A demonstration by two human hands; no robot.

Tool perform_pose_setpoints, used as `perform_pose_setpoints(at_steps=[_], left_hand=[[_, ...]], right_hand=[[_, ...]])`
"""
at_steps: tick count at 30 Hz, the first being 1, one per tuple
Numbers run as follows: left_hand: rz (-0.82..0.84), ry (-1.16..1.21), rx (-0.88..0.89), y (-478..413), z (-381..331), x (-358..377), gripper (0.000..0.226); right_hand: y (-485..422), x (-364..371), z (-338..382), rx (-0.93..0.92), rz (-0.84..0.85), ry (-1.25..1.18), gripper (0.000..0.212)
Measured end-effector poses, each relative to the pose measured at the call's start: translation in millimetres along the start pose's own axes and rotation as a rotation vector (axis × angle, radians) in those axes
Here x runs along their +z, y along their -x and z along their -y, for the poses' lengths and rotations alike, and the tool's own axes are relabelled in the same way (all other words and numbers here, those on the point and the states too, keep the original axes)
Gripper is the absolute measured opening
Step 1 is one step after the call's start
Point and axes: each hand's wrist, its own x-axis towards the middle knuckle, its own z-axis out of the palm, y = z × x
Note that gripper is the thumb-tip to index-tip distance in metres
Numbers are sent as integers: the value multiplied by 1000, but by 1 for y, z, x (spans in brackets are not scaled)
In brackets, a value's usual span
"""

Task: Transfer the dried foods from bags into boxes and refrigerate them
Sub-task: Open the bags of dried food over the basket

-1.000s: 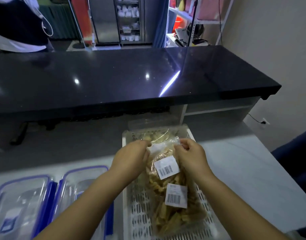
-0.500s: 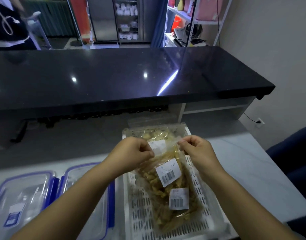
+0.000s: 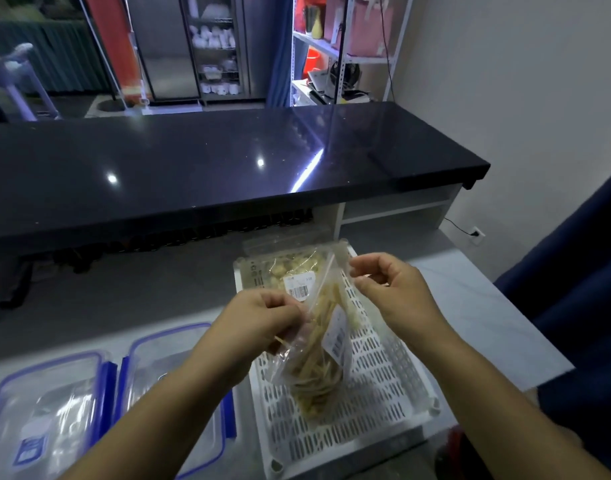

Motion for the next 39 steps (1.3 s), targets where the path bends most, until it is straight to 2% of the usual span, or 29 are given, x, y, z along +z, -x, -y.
perform_pose_setpoints(at_steps=[3,6,9,12,22,29,35,39], left_hand=[[31,15,-4,2,-5,-1,15],[46,71,31,9,-7,6,14],[-10,102,68,12,-1,15,13],[-59,88,79,9,9,19,12],[-43,83,68,4,14,20,6],[-107,-44,142,5,13,22,7],[-40,-20,143,9,14,17,8],[-4,49,131,9,13,14,9]], right_hand=[[24,1,7,-1,-3,7,16],[51,6,15,-14,71,-42,18],[64,11,18,-32,106,-40,19],[63,15,14,9,81,-21,21],[55,31,12,142,67,-60,19],[51,37,18,193,95,-125,18],[50,34,19,193,125,-120,21],[49,35,19,197,88,-178,18]])
